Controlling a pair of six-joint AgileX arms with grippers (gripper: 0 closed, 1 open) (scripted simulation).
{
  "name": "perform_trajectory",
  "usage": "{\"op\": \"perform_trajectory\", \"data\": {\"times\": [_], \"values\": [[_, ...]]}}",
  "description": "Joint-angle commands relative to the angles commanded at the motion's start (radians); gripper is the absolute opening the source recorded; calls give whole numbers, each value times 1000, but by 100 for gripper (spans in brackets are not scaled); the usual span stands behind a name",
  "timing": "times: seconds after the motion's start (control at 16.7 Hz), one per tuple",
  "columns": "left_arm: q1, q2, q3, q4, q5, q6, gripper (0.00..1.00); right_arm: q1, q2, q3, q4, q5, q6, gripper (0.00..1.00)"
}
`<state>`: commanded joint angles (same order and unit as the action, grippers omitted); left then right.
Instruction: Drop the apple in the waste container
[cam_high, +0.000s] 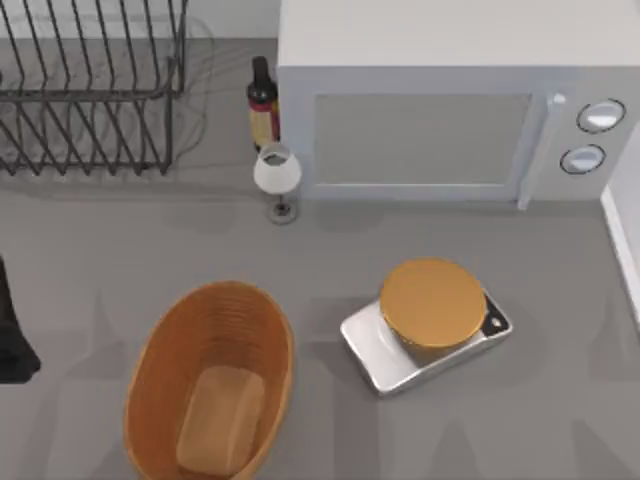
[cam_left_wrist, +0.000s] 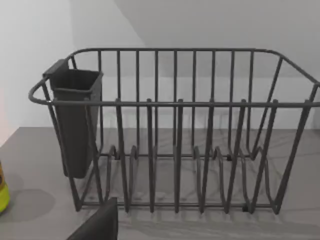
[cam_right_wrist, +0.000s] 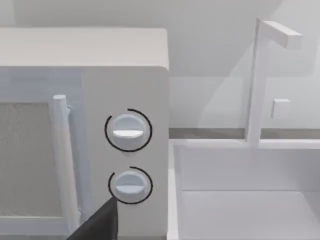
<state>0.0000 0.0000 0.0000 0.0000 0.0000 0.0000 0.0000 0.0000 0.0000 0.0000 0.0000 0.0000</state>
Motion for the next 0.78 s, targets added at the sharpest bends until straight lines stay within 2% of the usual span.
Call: {"op": "perform_trajectory", "data": {"times": [0.18, 0.36, 0.54, 0.78], "values": [[2, 10, 9, -7, 0, 9, 100, 0, 0, 0, 0, 0, 0, 100], [16, 104, 93, -72, -1, 92, 100, 0, 0, 0, 0, 0, 0, 100], [39, 294, 239, -187, 0, 239, 100, 0, 0, 0, 0, 0, 0, 100], [79, 683, 482, -391, 1, 490, 100, 0, 0, 0, 0, 0, 0, 100]]}}
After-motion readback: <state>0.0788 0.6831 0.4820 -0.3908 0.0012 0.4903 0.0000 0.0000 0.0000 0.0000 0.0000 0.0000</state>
